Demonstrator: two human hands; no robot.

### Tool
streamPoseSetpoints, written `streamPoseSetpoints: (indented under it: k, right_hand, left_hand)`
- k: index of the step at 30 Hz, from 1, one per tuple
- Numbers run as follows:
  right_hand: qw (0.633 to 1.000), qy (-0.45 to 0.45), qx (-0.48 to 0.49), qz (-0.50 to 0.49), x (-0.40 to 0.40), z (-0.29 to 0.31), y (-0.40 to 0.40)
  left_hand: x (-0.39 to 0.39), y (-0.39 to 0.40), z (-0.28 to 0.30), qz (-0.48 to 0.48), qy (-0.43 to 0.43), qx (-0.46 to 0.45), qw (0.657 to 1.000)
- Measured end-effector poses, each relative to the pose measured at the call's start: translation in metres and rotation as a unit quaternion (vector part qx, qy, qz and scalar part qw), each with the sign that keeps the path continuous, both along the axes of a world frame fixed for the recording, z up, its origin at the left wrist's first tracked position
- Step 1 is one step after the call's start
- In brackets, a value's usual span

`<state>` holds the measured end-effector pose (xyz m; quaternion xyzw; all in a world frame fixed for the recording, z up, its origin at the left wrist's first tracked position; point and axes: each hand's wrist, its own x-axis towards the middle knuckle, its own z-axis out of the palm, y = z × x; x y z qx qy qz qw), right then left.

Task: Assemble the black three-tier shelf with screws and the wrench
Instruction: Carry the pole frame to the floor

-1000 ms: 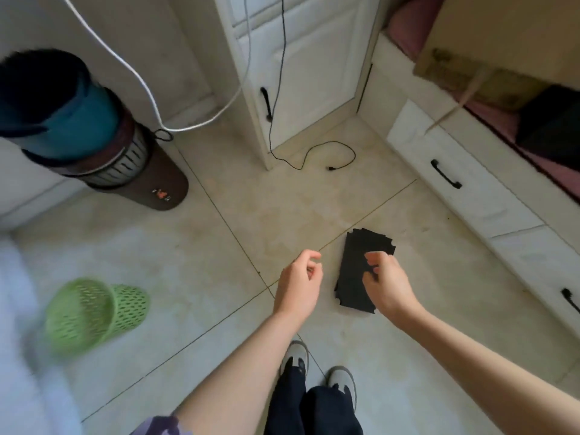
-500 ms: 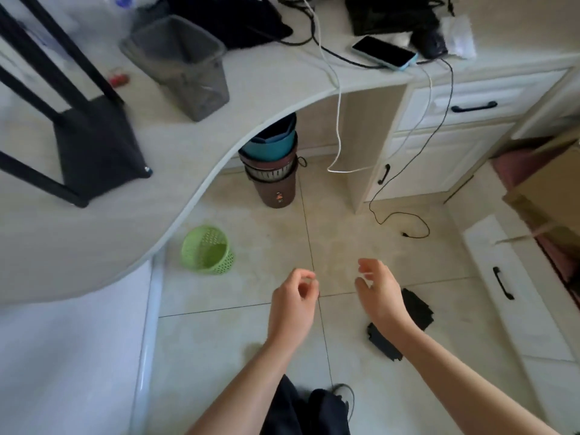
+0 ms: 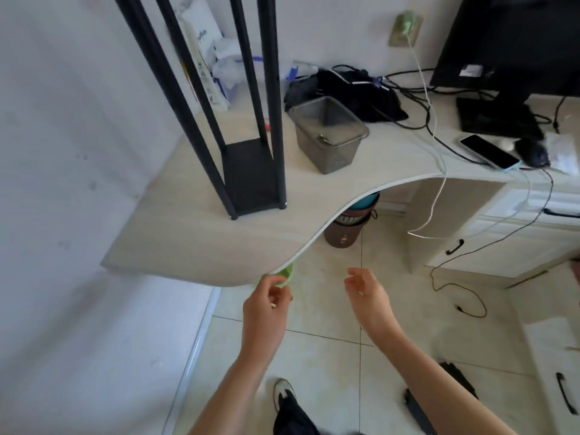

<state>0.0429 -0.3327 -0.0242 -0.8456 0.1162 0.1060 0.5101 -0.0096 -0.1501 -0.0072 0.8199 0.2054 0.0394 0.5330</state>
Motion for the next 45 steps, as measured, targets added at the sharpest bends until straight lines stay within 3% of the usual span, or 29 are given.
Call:
streamPoseSetpoints:
  k: [4,12,20,25,32,45]
  right_hand:
    - [1.000,0.005,0.026,0.000,0.028,0.022,0.037]
    - [0.993,-0.066,0.097,0.007,0.098,0.087,0.088]
    - [0.977,-0.155,0.138,0.043,0.169,0.137,0.109]
    - [0.965,-0.200,0.160,0.054,0.212,0.161,0.121]
    - [0.950,-0.231,0.189,0.091,0.249,0.166,0.144]
    - [0.944,-0.206,0.202,0.158,0.257,0.167,0.146]
  left_hand:
    - [0.020,0.057,0.021,0.060,-0.022,-0.012,0.998]
    - [0.084,0.125,0.068,0.098,-0.082,0.004,0.992]
    - [0.142,0.148,0.117,0.152,-0.161,0.021,0.975]
    - [0.172,0.148,0.149,0.137,-0.202,0.007,0.970]
    - [0.203,0.142,0.163,0.112,-0.230,-0.035,0.966]
    - [0.225,0.148,0.153,0.094,-0.261,0.000,0.961]
